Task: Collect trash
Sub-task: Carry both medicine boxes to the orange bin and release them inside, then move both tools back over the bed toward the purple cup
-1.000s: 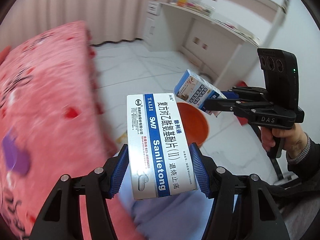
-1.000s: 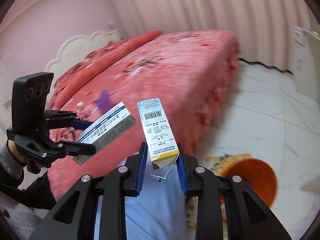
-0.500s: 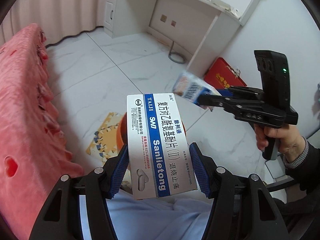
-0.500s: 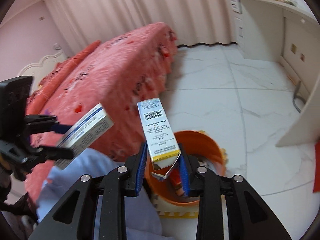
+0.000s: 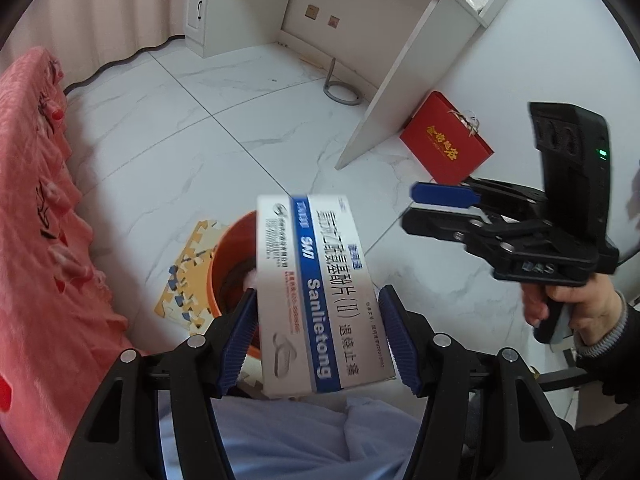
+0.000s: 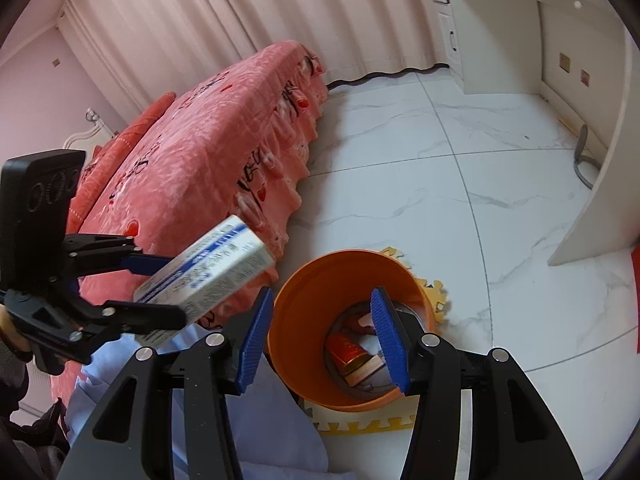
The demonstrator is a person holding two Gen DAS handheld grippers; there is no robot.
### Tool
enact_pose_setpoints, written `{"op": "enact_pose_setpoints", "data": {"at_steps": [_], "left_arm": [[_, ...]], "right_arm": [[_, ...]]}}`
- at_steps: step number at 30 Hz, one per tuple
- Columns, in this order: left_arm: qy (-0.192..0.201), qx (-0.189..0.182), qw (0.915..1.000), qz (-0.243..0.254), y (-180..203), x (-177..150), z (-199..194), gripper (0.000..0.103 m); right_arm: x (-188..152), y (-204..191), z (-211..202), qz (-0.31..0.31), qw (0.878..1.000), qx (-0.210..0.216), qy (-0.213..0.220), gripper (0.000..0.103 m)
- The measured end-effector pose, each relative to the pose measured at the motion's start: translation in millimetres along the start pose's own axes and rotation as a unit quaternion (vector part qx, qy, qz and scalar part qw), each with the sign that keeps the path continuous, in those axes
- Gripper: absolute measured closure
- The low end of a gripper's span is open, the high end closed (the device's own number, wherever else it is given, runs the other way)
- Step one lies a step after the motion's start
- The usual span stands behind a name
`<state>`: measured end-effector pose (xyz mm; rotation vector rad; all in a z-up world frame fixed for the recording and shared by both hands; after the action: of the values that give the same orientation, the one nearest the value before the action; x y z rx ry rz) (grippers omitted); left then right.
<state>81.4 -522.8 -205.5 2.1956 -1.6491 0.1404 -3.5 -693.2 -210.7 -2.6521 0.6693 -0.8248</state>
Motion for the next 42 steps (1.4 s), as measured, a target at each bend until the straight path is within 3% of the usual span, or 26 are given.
{"op": "enact_pose_setpoints", "data": {"at_steps": [1,9,26,33,42], "left_arm": [[0.001,0.005,1.0,-0.001,0.4,3.6,2.2,0.026],[-0.006,0.011,0.9999,-0.01,0.0,2.1,5.4,0.026],[0.045,0.051,0.9954,-0.068,-21.8,-36.1,-53.9,0.016],[0.067,0.076,0.9902,-0.097,-35.2,-64.0,-82.1,0.012],[0.098,0.103,0.9778,-0.154,-58.5,-106.5,-121.3,0.006]], "right_arm": [[-0.2,3.0,-1.0,0.004,1.0,-0.002,0.0,0.051],[-2.0,-6.8,-0.1,0.003,1.0,0.011,-0.003,0.051],[3.1,-108.2,-11.0,-0.078,0.995,0.06,-0.001,0.042],[1.7,-154.3,-11.4,-0.114,0.99,0.079,-0.004,0.031],[-2.9,-222.7,-1.4,-0.168,0.98,0.107,-0.02,0.026]]}}
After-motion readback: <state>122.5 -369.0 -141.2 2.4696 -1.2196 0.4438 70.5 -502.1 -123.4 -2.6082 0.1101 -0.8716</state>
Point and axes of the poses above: each gripper's, at about its wrist camera, not at the fingertips, and z roughly the way its jaws point, y to its right, x to its top, the point moved 8 cm from there along z, roughly the way its jaws point, and after that the axes turned 6 degrees about -y, right-handed, at the moved point
